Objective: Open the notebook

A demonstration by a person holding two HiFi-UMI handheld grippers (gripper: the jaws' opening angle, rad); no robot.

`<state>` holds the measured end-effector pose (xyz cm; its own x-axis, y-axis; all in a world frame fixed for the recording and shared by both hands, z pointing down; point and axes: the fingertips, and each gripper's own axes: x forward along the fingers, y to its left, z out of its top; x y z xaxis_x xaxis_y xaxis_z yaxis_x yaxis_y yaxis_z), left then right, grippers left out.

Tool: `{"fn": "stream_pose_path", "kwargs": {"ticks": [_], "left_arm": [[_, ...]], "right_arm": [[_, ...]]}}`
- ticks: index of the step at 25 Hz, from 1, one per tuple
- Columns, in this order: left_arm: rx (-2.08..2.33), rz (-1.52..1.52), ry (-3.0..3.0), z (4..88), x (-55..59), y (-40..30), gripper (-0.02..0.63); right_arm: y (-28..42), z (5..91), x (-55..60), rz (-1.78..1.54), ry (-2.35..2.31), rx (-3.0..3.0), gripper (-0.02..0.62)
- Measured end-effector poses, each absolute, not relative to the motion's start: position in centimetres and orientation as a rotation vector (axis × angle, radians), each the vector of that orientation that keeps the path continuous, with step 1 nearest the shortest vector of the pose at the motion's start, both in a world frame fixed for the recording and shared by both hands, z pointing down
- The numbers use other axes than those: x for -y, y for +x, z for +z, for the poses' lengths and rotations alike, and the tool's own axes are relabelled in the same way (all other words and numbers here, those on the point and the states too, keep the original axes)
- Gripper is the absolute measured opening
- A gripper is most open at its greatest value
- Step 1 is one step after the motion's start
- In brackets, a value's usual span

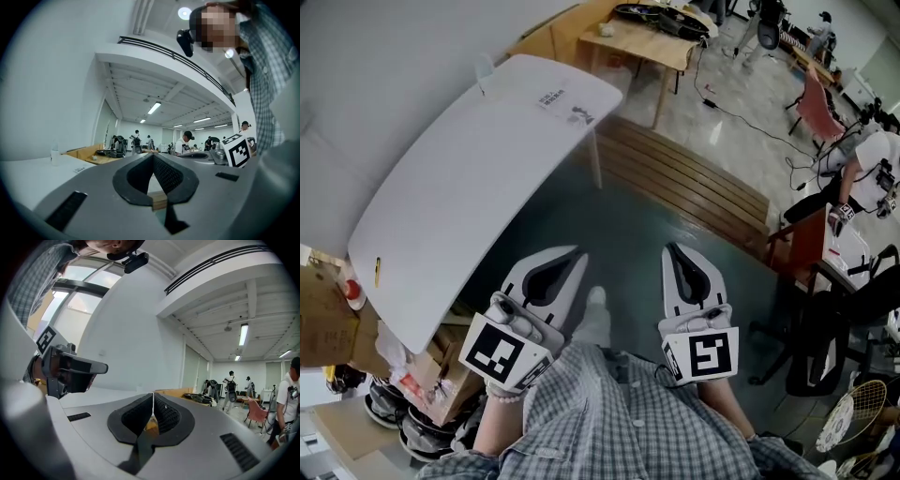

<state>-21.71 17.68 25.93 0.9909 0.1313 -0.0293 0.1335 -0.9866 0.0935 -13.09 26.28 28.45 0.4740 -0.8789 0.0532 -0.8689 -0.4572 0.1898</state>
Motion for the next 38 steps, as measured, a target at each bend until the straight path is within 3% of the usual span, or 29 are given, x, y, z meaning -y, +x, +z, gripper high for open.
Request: {"fn": "stream_pose_path", "kwargs": {"ticks": [23,38], "left_arm": [[-0.337,0.009,3.035,25.7,-9.7,-7.3,0.008],[-0.282,0.041,3.049,26.4,-5.6,-3.7,0.008]], "right_arm": [[-0.9,27.9,-17.8,-0.062,2.548,1.439,0.023],[3.8,27.7,-13.7,-0.096,2.539,1.463,0.023]]}}
